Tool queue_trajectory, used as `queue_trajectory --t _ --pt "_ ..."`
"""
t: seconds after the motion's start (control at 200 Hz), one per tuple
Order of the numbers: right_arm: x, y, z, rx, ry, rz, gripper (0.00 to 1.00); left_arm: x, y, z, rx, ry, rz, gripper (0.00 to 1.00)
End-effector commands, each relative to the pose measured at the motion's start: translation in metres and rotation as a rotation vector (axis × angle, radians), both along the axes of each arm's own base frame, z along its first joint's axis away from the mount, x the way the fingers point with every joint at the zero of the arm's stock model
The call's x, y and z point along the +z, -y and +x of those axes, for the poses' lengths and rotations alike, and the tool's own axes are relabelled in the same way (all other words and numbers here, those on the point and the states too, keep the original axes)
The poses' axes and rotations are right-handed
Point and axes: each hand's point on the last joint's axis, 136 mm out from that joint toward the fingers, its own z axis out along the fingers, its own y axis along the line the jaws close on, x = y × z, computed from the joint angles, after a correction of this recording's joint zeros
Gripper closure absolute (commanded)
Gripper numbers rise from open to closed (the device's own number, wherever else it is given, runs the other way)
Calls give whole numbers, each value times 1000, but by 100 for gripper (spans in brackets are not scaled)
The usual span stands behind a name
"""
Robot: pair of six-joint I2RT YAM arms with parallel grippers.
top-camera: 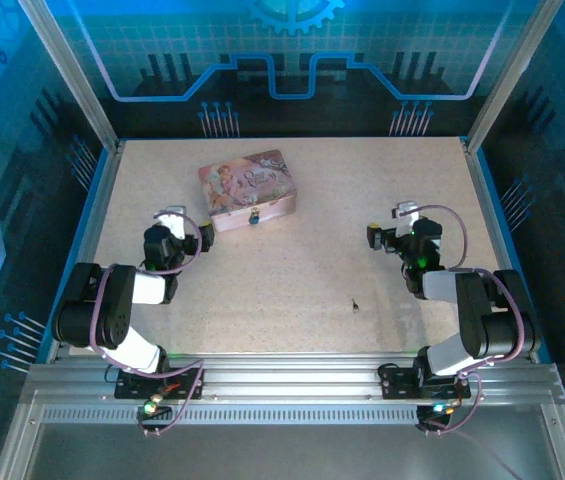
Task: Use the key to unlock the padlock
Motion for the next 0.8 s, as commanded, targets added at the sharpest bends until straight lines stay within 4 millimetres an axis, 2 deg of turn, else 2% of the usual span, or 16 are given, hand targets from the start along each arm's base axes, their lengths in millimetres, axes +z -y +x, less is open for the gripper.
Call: queue_trajectory --t 0.0,0.14,0.355,0.5,0.57,0.66,0.795 --pt "11 2 2 -13 21 19 0 16 -2 -5 13 77 -8 1" --pt "28 12 -6 -65 18 18 0 28 -2 -9 14 86 -4 1" --pt "54 14 -22 -112 -39 87 0 56 -9 -18 63 73 -26 1" --pt "66 12 -36 -137 -147 147 0 82 -8 -24 112 21 -201 1" --pt "73 6 -44 -127 -179 194 0 88 -3 -28 120 -1 -309 1" --pt "79 -1 -54 -117 -230 248 0 93 10 -32 90 -37 -419 1" --pt "77 -11 -72 -129 -346 344 0 93 27 -41 46 -110 -542 1"
